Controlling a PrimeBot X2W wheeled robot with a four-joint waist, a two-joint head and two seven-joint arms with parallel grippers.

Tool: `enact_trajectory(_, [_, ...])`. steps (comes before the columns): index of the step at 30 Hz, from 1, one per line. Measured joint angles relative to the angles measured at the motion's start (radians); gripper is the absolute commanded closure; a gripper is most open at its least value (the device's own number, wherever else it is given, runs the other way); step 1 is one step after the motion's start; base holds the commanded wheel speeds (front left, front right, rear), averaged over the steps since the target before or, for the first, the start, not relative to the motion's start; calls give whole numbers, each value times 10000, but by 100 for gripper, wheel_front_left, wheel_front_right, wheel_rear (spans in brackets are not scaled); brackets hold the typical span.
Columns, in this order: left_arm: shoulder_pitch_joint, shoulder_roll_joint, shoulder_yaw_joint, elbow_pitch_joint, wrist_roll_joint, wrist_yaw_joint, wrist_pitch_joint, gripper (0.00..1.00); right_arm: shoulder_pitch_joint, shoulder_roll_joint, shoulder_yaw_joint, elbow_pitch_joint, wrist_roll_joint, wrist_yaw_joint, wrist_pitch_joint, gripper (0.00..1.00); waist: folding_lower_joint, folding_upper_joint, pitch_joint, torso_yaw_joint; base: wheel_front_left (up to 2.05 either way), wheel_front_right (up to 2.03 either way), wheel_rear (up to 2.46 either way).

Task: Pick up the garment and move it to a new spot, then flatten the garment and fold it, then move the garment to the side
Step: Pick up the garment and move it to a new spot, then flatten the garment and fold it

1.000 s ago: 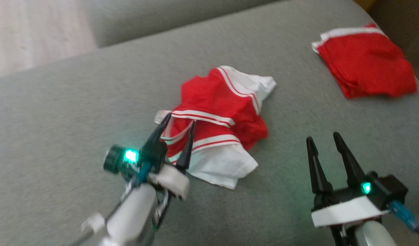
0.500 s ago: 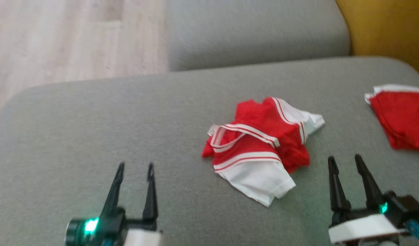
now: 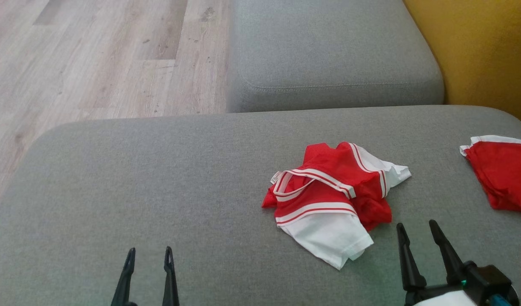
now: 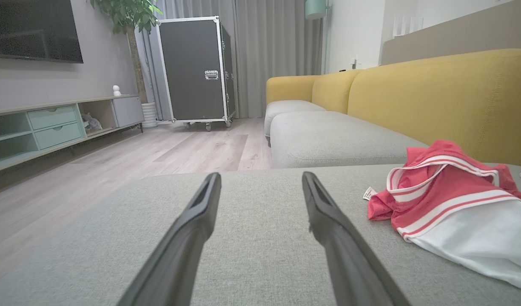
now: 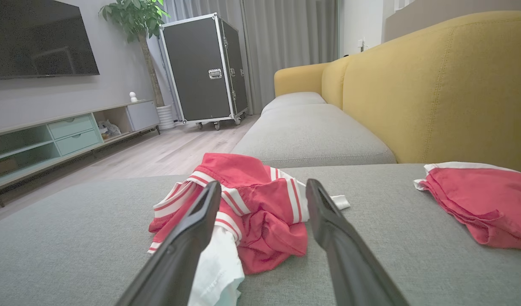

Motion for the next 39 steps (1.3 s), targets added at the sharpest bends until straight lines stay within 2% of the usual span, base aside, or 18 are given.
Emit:
enact_trajectory(20, [27, -167, 92, 128, 249, -441, 0, 0, 156, 84, 105, -31, -13, 0, 0, 0, 1, 0, 62, 49, 0, 0, 0])
enact_trajectory(24, [15, -184, -31, 313, 228, -658, 0, 0, 152, 84, 128, -90, 15, 0, 0, 0, 1, 0, 141, 2, 0, 0, 0])
enact_trajectory(30, [-445, -203, -520, 1390, 127, -986, 0, 0, 116, 35, 353, -215, 17, 0, 0, 0, 1, 0, 471, -218, 0, 0, 0])
enact_trajectory(39, [-2808, -253, -2090, 4527, -941, -1967, 77, 0, -505, -180, 685, -746, 46, 0, 0, 0, 2, 0, 1335, -746, 0, 0, 0])
